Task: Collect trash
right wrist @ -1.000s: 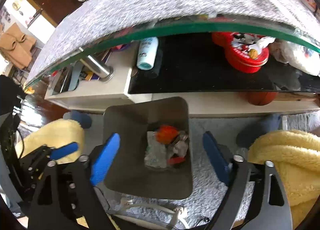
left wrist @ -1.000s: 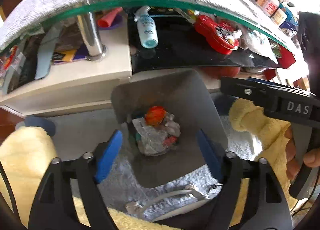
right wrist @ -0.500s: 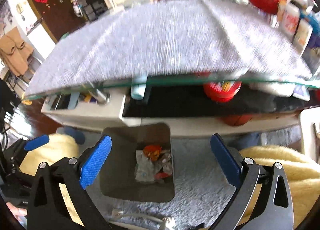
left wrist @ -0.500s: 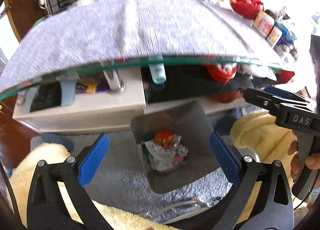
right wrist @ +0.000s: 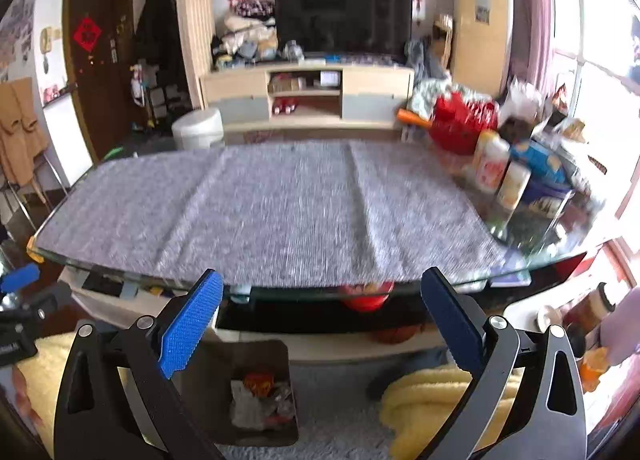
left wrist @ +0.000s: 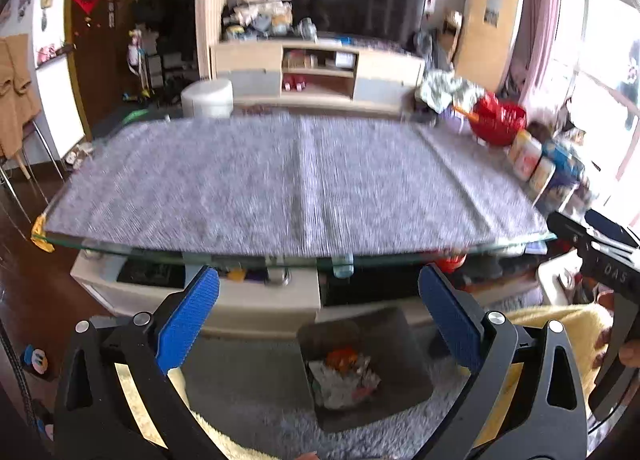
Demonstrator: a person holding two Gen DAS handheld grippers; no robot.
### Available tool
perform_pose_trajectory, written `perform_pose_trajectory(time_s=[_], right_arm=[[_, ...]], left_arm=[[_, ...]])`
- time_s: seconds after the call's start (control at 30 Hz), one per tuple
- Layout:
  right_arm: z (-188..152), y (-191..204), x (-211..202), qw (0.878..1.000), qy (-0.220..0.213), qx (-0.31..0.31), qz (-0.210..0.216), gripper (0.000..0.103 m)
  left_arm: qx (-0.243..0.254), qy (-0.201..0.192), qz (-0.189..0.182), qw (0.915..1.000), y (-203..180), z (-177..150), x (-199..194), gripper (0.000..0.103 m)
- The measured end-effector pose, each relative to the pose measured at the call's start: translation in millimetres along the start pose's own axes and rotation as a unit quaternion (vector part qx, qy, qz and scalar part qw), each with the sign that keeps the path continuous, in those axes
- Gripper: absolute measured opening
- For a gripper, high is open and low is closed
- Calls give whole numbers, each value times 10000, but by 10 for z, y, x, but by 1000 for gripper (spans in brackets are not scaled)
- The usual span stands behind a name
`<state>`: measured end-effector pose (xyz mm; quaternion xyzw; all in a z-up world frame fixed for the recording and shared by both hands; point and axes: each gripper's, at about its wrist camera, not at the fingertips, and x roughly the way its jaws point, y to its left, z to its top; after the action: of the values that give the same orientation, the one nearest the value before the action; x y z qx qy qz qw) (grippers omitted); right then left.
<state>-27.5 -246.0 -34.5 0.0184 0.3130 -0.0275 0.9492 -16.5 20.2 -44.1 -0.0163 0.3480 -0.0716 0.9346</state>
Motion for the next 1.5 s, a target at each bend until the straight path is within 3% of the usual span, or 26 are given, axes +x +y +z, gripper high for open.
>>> perform_pose_trajectory(time_s=[0.2, 0.63, 1.5], right_arm=[[47, 31, -213, 9992, -332, -72, -216, 100], [89, 19, -469, 9970, -695, 97, -329, 100], [69, 68, -572, 9966, -767, 89, -292, 100]], left_arm=[[253, -549, 234, 9979, -73, 172, -264, 95], [218, -1055, 356, 9935, -106, 200, -549, 95], [308, -1143, 345, 9924, -173, 156, -640, 95]])
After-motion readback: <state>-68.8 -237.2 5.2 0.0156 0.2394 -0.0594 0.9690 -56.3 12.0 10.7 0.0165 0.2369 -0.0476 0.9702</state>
